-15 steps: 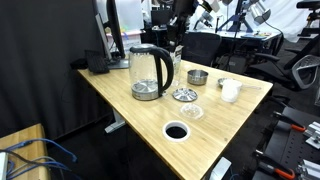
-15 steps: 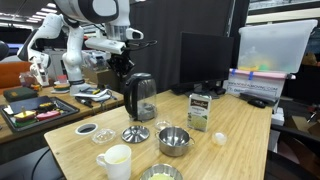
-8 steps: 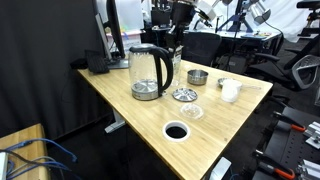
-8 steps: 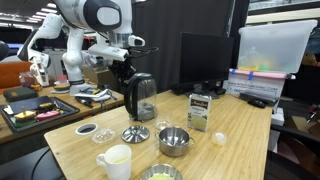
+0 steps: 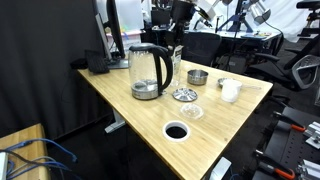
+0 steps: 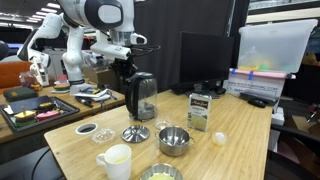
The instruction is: Open the kettle on the table
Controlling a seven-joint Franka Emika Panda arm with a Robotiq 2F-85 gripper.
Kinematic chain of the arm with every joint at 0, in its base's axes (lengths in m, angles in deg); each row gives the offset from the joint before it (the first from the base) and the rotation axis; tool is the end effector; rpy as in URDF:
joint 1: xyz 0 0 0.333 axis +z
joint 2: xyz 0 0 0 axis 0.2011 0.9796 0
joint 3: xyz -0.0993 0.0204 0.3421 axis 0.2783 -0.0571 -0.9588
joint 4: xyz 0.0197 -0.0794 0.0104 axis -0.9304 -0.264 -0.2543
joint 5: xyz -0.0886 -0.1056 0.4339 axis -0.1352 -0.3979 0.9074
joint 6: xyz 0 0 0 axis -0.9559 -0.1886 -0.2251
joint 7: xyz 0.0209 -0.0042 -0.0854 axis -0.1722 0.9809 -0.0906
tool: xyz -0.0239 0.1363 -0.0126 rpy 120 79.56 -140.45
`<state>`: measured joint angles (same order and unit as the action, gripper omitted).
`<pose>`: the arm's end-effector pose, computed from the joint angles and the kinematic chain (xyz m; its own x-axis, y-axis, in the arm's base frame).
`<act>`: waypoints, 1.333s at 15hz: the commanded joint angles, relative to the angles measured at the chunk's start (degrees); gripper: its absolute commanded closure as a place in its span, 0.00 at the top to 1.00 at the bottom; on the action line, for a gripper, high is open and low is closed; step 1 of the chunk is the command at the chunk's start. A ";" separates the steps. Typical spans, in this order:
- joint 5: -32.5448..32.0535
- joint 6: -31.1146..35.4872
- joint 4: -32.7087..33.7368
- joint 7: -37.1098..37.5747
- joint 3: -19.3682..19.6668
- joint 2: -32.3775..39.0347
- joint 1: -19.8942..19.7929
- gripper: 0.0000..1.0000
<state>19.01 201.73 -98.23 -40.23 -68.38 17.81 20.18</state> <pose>0.5923 0.1480 0.3635 0.9097 0.3477 0.2271 0.3825 -0.9144 -0.1322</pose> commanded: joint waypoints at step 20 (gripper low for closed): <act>5.04 0.24 0.43 -5.18 0.16 -1.62 -1.85 0.00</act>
<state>23.53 201.73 -98.49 -43.86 -68.21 15.54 19.10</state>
